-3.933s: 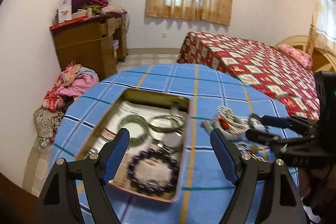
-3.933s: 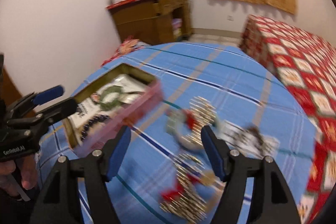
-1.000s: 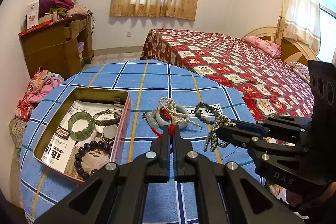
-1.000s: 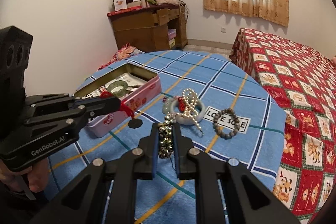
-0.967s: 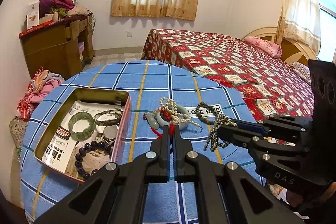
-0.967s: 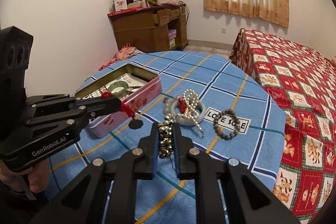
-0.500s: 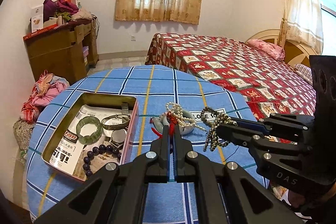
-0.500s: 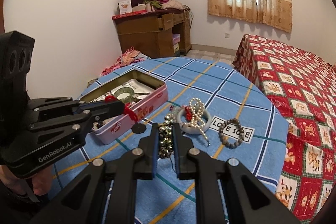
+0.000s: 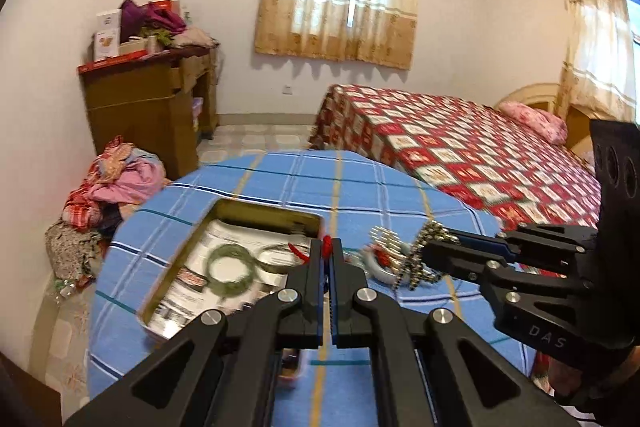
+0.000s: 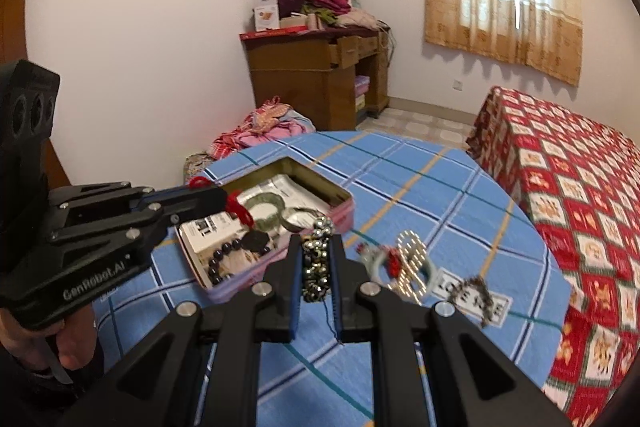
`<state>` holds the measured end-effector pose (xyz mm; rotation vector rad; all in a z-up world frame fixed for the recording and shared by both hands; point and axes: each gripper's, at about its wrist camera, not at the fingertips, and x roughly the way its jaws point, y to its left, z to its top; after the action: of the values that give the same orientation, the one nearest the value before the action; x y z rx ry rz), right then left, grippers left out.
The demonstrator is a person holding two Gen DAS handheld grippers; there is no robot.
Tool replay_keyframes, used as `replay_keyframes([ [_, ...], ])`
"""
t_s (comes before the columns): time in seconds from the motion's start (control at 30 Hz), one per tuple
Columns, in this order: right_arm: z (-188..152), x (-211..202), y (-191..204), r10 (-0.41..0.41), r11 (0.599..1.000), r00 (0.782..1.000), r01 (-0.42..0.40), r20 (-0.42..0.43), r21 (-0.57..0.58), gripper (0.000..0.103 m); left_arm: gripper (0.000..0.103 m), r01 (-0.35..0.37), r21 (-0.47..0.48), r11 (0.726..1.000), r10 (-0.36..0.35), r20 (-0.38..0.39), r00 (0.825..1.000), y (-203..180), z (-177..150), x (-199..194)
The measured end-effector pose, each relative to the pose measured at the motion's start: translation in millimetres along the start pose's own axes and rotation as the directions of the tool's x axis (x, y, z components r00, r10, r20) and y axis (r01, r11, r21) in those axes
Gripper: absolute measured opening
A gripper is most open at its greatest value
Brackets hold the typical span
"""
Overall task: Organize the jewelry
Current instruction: 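Carry the gold bead chain over the pink tin with both tools, then open both tools to drop the gold bead chain into the tin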
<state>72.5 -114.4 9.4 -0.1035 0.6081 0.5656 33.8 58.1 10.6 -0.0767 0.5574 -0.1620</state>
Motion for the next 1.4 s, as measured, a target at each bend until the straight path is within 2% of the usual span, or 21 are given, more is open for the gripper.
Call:
replay_keyframes([
  [0.17,17.5,11.1,12.3,0.026,0.999,1.000,-0.026,0.003,-0.034,0.014,0.000,-0.063,-0.031,0.998,0.064,0.023,0.998,37.5,12.9,-7.2],
  [0.5,38.1,46.1,36.0,0.073,0.993,0.997,-0.074,-0.012,-0.090,0.014,0.000,-0.106,-0.082,0.991,0.106,0.000,0.994,83.1,19.4,8.1],
  [0.73,28.6,68.8,49.7,0.095,0.990,0.994,-0.101,-0.057,-0.103,0.014,0.000,-0.113,-0.097,0.989,0.108,-0.056,0.993,91.4,6.0,33.0],
  [0.87,20.3,82.5,56.5,0.103,0.988,0.991,-0.112,-0.086,-0.103,0.014,0.001,-0.133,-0.074,0.988,0.126,-0.087,0.988,88.5,-6.2,44.2],
  [1.17,-4.2,106.7,59.7,0.101,0.990,0.982,-0.114,-0.160,-0.078,0.014,0.001,-0.152,-0.053,0.987,0.144,-0.130,0.981,87.8,-21.2,55.3],
  [1.4,-18.2,111.0,56.7,0.092,0.993,0.978,-0.105,-0.187,-0.058,0.015,0.001,-0.161,-0.052,0.986,0.151,-0.157,0.976,83.9,-27.9,61.3],
])
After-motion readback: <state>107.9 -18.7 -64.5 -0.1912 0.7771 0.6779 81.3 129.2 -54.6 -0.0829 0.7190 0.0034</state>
